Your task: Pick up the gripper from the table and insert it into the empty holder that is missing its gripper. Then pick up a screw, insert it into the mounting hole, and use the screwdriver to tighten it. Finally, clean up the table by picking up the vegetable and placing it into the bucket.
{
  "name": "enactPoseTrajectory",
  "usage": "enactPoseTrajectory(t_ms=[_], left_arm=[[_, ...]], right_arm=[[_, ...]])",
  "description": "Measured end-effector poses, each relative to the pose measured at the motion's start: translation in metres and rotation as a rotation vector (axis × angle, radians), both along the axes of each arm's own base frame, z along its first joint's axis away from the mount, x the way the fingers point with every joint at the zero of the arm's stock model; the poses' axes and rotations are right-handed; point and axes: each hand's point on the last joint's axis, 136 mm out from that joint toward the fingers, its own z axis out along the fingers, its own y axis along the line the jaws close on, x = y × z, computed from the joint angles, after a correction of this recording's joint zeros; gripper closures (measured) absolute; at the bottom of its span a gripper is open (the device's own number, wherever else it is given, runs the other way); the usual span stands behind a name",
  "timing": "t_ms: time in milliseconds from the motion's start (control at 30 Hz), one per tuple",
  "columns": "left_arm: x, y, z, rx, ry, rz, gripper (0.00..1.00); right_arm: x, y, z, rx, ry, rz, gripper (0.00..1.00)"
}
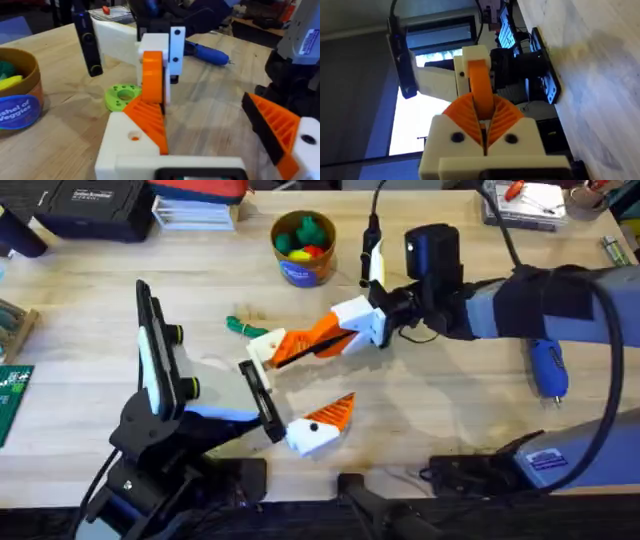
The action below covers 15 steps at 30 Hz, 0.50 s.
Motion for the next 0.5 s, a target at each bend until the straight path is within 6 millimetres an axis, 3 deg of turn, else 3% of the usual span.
enactPoseTrajectory(t_ms=[500], left_arm=[[0.007,0.004,0.000,0.002,0.000,0.046,0.015]], right_arm=[[0.006,0.022,0.004,-0.037,-0.056,-0.025,0.987]])
